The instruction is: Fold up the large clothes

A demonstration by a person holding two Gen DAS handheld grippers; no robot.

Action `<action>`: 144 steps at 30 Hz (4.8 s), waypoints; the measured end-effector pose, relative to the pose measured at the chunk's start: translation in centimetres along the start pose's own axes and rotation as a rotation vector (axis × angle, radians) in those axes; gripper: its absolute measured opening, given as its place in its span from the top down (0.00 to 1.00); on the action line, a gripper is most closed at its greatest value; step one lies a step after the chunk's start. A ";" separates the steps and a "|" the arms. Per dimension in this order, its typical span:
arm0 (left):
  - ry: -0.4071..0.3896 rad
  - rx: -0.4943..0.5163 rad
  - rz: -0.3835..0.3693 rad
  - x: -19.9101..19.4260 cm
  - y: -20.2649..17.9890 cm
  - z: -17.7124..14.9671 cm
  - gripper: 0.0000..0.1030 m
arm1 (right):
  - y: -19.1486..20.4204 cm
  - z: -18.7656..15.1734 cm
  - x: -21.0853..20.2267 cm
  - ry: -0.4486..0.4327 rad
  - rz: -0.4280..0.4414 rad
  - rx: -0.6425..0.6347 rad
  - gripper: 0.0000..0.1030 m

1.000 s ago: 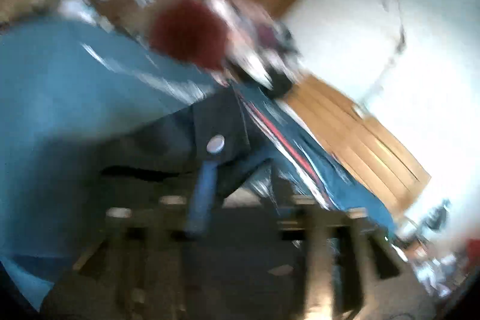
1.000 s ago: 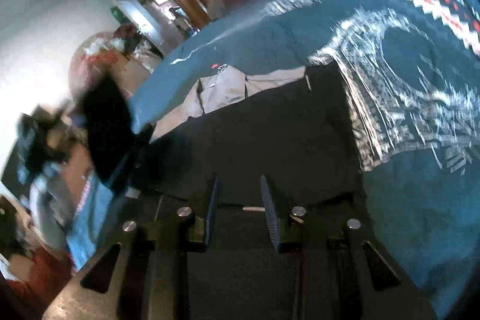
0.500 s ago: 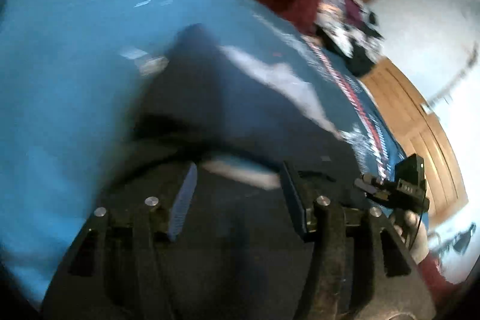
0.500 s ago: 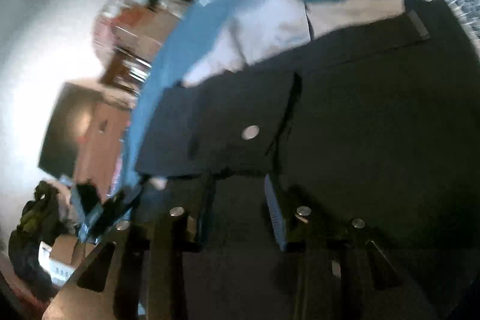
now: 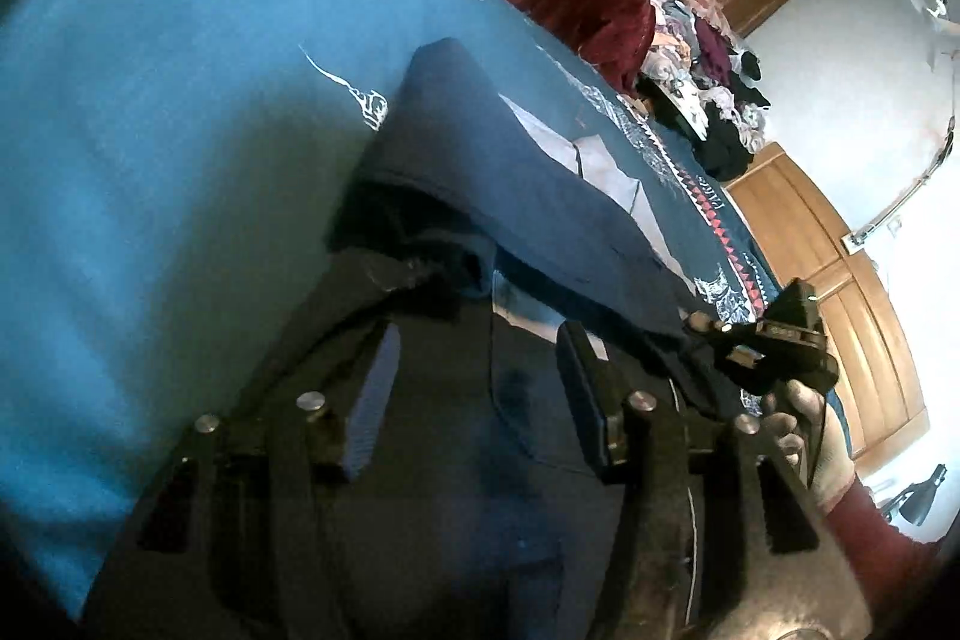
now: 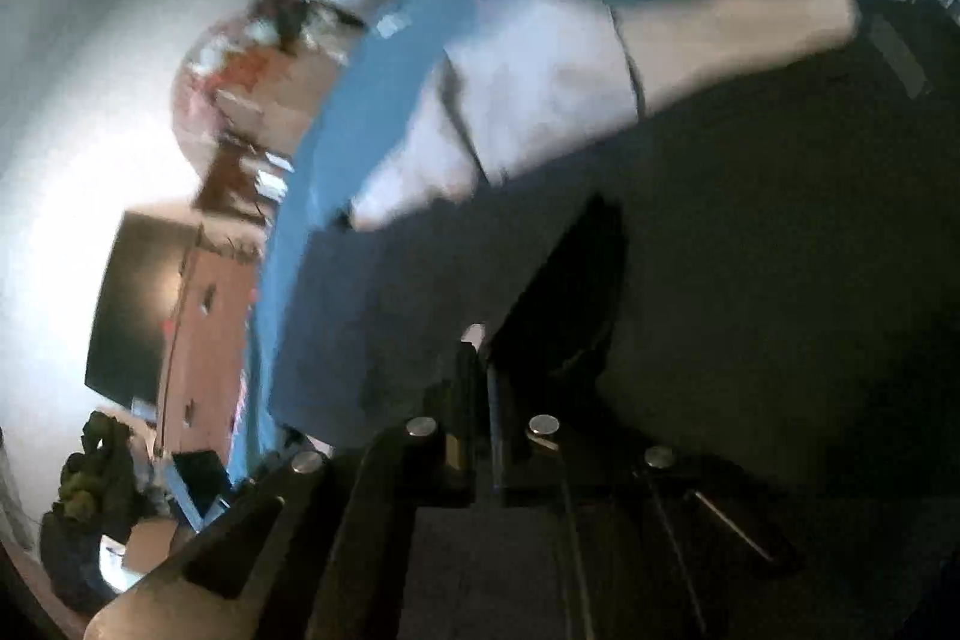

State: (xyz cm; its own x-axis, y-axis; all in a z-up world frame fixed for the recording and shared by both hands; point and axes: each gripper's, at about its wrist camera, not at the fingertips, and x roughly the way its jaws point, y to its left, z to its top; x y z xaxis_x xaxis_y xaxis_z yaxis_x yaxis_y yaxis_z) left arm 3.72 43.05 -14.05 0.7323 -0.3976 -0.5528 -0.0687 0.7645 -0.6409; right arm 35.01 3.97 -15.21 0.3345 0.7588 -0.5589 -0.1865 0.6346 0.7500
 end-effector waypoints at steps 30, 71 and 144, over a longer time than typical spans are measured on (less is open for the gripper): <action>-0.088 0.260 0.064 -1.9 -9.0 3.5 0.23 | -7.9 -3.4 -11.1 -0.052 -0.267 -0.022 0.82; -0.013 0.036 0.571 -1.5 2.6 5.9 0.24 | -3.3 -12.5 -16.5 -0.064 -0.425 -0.232 0.59; 0.059 0.392 0.910 15.9 -1.1 12.2 0.19 | -9.3 -17.7 -18.2 -0.166 -0.167 -0.157 0.56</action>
State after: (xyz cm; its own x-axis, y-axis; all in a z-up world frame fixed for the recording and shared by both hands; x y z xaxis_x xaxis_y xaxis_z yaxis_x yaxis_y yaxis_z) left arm 23.67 42.07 -15.61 0.4762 0.4077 -0.7791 -0.3513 0.9004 0.2565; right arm 14.32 -13.12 -18.26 0.5171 0.6155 -0.5948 -0.2526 0.7737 0.5810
